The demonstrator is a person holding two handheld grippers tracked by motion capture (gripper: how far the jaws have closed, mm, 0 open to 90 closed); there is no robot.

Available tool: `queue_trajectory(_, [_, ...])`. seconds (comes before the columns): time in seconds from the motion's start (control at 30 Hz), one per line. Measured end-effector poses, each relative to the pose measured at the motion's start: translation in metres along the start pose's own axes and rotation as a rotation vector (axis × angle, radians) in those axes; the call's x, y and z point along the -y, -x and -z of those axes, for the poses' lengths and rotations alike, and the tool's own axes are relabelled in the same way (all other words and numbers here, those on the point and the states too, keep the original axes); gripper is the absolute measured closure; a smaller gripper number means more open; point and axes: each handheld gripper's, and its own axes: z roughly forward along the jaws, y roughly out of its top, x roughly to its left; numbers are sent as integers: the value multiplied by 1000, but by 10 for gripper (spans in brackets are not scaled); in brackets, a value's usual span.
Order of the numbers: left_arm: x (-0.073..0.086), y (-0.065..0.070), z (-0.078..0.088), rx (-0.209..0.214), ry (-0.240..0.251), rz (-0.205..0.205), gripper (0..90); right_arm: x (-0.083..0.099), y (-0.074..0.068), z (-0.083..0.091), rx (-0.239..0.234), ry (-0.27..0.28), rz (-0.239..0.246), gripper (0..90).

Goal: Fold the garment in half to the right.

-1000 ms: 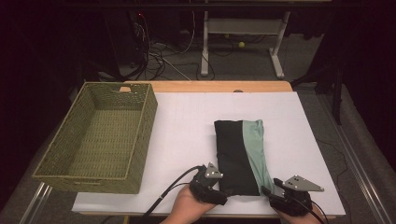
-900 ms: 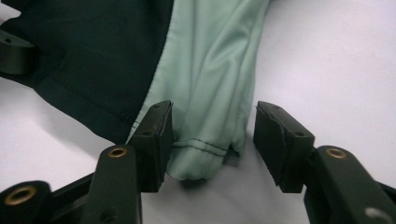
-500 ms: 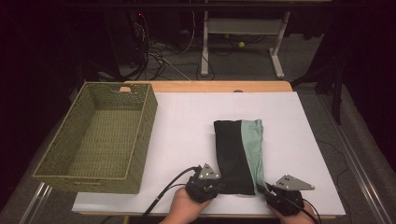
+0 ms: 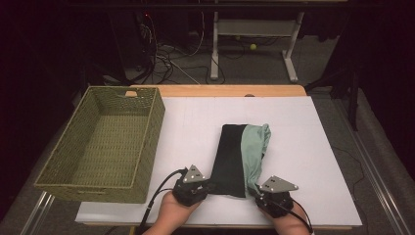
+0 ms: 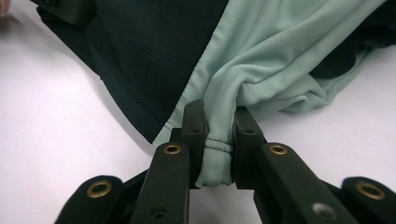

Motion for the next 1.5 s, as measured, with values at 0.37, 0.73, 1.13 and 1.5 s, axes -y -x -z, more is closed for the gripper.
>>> queue_trajectory(0.37, [22, 4, 21, 2, 0, 19, 761, -8, -19, -7, -34, 6, 29, 793])
queue_trajectory(0.73, [30, 14, 27, 9, -13, 21, 755, 5, -27, 10, -70, 26, 43, 793])
queue_trajectory(1.13, [28, 5, 41, -43, 75, 48, 411, 7, -11, 22, -94, 138, -23, 454])
queue_trajectory(1.5, [27, -8, 43, -86, 69, 92, 133, 18, 28, 36, 9, 239, -137, 172])
